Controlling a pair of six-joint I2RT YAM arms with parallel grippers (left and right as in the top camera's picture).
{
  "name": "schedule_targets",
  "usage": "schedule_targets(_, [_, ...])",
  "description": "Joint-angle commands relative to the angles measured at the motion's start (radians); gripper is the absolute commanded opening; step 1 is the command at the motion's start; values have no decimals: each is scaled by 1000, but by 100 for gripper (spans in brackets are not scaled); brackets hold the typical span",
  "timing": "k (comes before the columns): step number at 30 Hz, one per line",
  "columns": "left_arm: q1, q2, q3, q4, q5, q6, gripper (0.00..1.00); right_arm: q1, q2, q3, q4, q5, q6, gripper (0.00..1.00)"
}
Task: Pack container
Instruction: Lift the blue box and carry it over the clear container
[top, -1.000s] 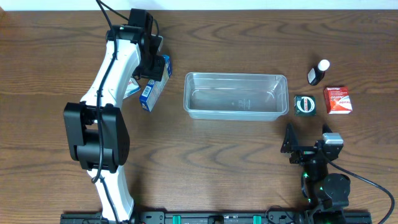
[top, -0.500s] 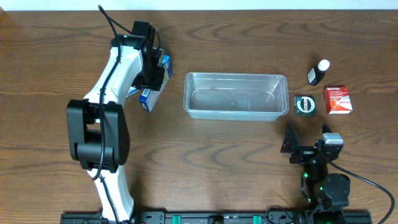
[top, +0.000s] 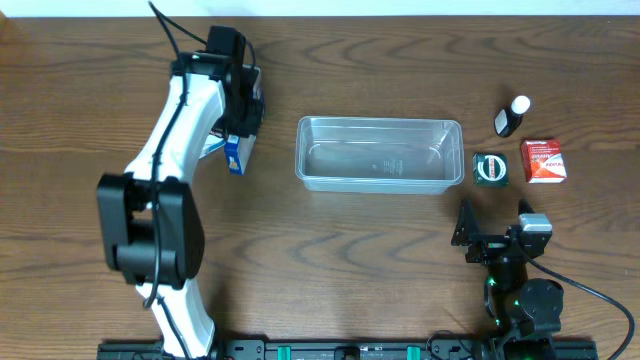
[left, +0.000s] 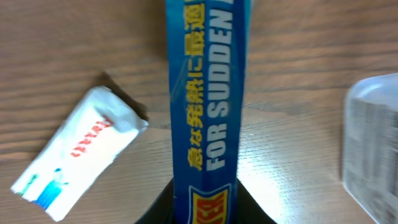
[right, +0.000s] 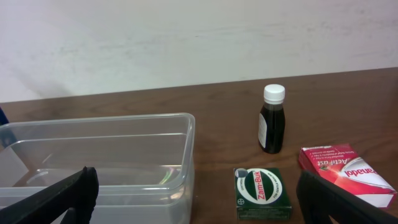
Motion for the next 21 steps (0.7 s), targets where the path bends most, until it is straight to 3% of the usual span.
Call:
schedule_targets(1, [-3, -106, 24, 8, -11, 4, 19, -8, -3, -2, -4, 2, -15, 99])
schedule_targets(8, [-81, -258, 24, 8, -7, 135, 19, -8, -3, -2, -4, 2, -15, 99])
schedule_targets(16, [-341, -384, 24, -3, -3, 517, 19, -8, -3, -2, -4, 2, -15, 99])
schedule_targets(21, [-457, -378, 24, -3, 86, 702, 19, -8, -3, -2, -4, 2, -15, 99])
